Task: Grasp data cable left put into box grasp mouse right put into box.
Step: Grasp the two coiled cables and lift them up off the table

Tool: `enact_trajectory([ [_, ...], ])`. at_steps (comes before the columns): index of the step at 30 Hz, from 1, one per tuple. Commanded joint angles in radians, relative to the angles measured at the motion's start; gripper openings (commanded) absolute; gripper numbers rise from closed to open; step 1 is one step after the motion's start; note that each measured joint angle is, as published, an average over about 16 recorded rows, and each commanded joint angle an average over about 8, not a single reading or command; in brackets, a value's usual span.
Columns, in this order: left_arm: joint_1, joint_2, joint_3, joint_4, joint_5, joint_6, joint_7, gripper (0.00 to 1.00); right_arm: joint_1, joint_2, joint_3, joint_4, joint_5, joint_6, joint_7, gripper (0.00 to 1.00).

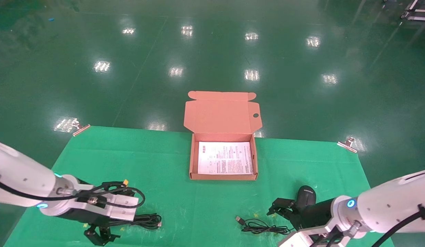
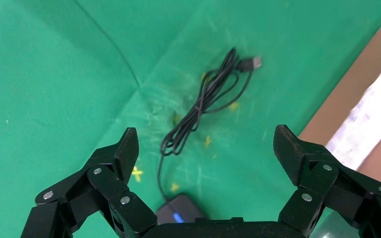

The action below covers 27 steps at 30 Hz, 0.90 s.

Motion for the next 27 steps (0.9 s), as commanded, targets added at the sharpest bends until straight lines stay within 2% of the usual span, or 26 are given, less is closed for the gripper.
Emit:
enact_trajectory([
  [1, 0.009, 0.013, 0.014, 0.005, 0.040, -0.015, -0.014, 1.00, -0.012, -0.015, -0.010, -0.002, -0.034, 0.017, 0.026, 1.00],
  [8, 0.039, 0.045, 0.016, 0.123, 0.048, -0.077, 0.006, 1.00, -0.042, -0.059, -0.023, -0.038, -0.103, 0.049, 0.145, 1.00],
  [15, 0.063, 0.077, 0.001, 0.257, 0.026, -0.161, 0.060, 1.00, -0.052, -0.101, -0.011, -0.139, -0.125, 0.094, 0.235, 1.00],
  [27, 0.072, 0.140, -0.019, 0.483, -0.005, -0.253, 0.115, 1.00, -0.037, -0.177, -0.011, -0.323, -0.146, 0.156, 0.241, 1.00],
])
